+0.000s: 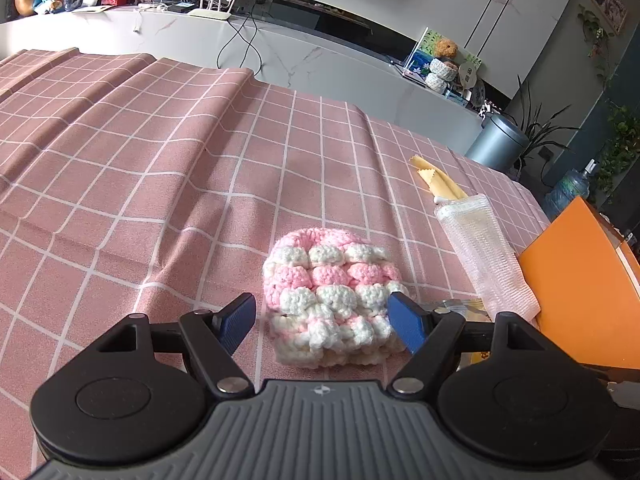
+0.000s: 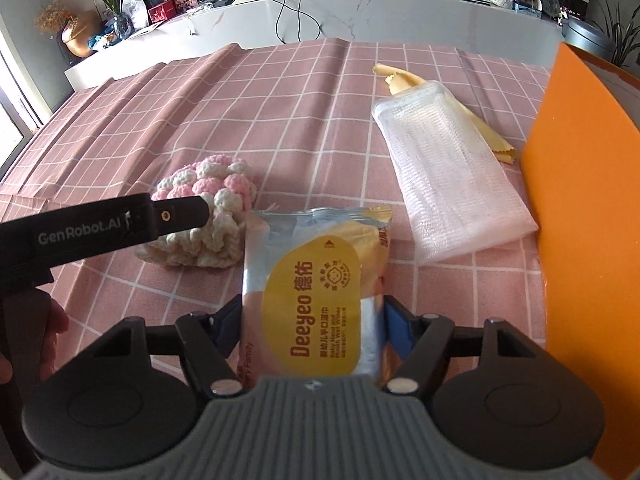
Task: Organize soft objects
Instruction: 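Close the left tool on the pink-and-white crocheted pad and lift it, then carry the crocheted pad into the box while the right tool carries the Deeyeo packet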
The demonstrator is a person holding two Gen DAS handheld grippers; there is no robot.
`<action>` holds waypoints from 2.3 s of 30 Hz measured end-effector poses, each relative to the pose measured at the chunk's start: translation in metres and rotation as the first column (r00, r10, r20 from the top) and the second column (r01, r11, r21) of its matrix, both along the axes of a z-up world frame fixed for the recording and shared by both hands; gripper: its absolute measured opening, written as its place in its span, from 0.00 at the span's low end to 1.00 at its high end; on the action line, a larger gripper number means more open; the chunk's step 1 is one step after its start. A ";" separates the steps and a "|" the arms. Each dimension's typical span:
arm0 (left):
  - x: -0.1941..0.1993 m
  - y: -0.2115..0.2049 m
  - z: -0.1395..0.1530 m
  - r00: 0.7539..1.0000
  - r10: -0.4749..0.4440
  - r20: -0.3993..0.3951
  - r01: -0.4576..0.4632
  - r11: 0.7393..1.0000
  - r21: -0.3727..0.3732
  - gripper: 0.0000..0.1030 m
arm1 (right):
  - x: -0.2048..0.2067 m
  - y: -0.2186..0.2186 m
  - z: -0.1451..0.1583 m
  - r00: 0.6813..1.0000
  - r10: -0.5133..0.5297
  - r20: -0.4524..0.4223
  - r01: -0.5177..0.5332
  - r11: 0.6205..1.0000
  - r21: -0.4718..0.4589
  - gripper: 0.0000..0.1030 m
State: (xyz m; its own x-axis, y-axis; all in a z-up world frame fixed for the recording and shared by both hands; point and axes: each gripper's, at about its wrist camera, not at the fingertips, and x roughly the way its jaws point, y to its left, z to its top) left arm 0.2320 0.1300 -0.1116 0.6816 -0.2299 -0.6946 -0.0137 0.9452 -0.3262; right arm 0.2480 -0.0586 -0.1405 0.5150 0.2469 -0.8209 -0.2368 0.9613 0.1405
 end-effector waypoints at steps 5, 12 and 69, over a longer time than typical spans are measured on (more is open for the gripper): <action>0.000 -0.006 -0.003 0.999 -0.032 0.040 0.032 0.999 0.011 0.74 | -0.002 0.003 0.000 1.000 0.004 0.025 -0.004 1.000 -0.028 0.61; -0.012 -0.016 0.007 0.992 -0.066 0.108 0.056 0.994 0.093 0.39 | -0.009 0.000 0.002 0.998 0.009 0.060 -0.007 1.000 -0.028 0.51; -0.076 -0.196 0.147 0.811 -0.467 0.351 0.457 0.882 0.118 0.29 | -0.123 -0.243 0.166 0.928 -0.122 0.353 0.153 0.986 -0.062 0.47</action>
State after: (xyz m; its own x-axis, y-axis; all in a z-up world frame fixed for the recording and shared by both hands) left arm 0.1559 -0.0659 0.0358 0.7015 -0.5663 -0.4327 0.5397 0.8186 -0.1964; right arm 0.1250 -0.3019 0.0254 0.7950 0.0888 -0.6001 -0.1201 0.9927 -0.0121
